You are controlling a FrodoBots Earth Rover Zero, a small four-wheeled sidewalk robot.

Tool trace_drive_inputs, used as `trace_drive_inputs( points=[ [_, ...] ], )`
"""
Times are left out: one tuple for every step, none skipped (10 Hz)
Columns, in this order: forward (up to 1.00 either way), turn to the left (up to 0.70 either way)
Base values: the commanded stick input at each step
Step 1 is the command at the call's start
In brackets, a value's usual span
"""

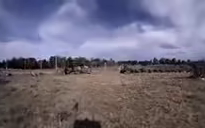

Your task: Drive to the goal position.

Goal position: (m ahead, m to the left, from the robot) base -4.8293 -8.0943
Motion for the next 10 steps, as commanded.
trace_drive_inputs(
  points=[
    [0.70, 0.00],
    [0.70, 0.00],
    [0.70, 0.00],
    [0.70, 0.00],
    [0.70, 0.00],
    [0.70, 0.00],
    [0.70, 0.00],
    [0.70, 0.00],
    [0.70, 0.00],
    [0.70, 0.00]
  ],
)
